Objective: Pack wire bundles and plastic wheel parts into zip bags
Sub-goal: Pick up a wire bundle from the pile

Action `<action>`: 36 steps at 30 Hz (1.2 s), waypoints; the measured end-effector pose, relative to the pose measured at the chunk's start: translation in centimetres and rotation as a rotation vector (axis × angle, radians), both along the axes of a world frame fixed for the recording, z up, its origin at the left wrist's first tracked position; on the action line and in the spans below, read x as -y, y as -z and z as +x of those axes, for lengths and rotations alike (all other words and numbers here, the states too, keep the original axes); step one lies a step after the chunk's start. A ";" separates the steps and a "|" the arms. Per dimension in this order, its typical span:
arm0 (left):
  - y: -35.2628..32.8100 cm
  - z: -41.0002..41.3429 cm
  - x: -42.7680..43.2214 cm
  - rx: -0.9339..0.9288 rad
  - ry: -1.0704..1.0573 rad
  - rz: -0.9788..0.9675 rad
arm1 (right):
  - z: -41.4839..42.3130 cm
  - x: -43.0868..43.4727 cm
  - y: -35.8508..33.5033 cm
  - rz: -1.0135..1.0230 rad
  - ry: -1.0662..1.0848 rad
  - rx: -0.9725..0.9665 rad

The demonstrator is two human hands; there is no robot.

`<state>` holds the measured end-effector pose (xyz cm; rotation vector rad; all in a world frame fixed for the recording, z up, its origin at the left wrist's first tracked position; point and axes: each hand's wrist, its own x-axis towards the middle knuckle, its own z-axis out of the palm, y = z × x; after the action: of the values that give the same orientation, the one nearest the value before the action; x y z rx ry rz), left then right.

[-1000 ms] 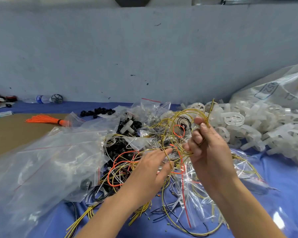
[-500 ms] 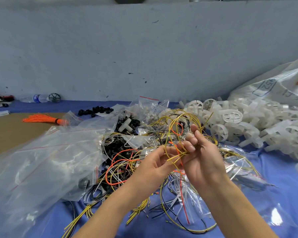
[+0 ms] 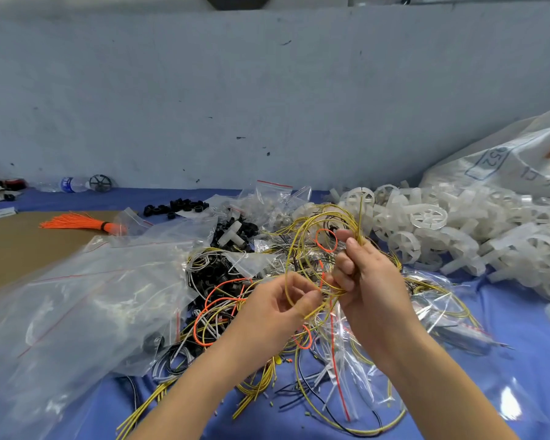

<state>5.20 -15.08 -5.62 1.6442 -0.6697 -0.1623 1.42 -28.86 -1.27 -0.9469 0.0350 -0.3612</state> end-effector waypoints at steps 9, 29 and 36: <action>0.7 2.4 -2.7 0.295 -0.509 0.547 | -0.5 0.3 0.0 -0.230 0.050 0.032; -2.3 0.0 -1.6 -0.025 -0.174 0.019 | -0.6 0.9 1.0 -0.175 -0.329 -0.104; -3.1 -0.8 -1.4 0.307 -0.308 0.037 | -0.8 0.7 1.1 -0.243 -0.359 -0.073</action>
<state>4.41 -13.70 -2.54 1.8035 -0.6350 0.3075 0.59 -29.56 -2.41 -1.1826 -0.1132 0.0028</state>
